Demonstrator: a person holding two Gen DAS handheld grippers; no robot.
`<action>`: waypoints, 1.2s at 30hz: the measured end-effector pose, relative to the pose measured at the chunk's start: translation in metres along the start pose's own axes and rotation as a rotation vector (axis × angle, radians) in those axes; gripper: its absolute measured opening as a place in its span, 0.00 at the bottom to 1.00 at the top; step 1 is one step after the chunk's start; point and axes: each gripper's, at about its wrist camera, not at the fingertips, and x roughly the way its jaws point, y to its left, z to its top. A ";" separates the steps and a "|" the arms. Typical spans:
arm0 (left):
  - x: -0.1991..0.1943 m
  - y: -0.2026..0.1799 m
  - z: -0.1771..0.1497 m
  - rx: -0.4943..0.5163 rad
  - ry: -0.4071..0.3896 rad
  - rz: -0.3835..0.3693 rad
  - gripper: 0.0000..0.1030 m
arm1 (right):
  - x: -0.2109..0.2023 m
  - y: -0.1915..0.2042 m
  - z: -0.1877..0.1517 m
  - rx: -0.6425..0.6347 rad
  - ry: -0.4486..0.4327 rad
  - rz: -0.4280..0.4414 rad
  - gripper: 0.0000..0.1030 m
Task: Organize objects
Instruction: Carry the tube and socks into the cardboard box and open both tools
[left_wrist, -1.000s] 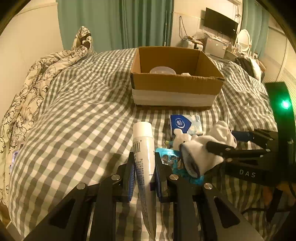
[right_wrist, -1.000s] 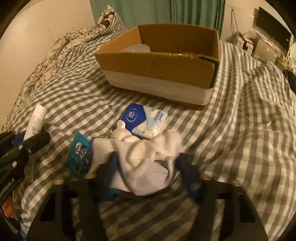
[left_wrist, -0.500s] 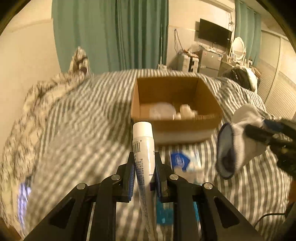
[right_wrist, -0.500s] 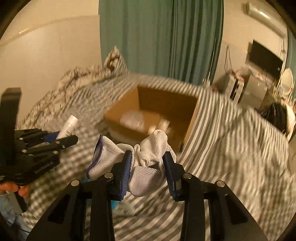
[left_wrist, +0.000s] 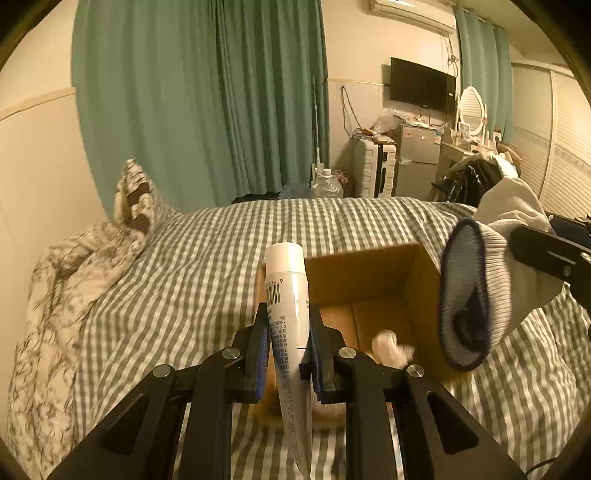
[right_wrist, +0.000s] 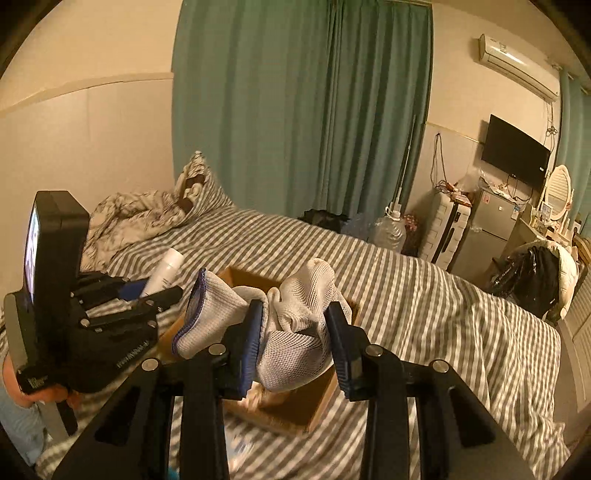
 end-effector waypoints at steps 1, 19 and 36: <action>0.008 -0.002 0.004 0.002 0.000 -0.005 0.18 | 0.007 -0.001 0.004 0.002 0.000 0.000 0.33; 0.106 -0.004 -0.012 0.027 0.147 -0.038 0.20 | 0.119 -0.011 -0.017 -0.006 0.159 0.055 0.41; -0.006 0.008 0.007 -0.027 0.024 0.011 0.92 | -0.022 -0.011 0.004 -0.050 -0.036 -0.034 0.85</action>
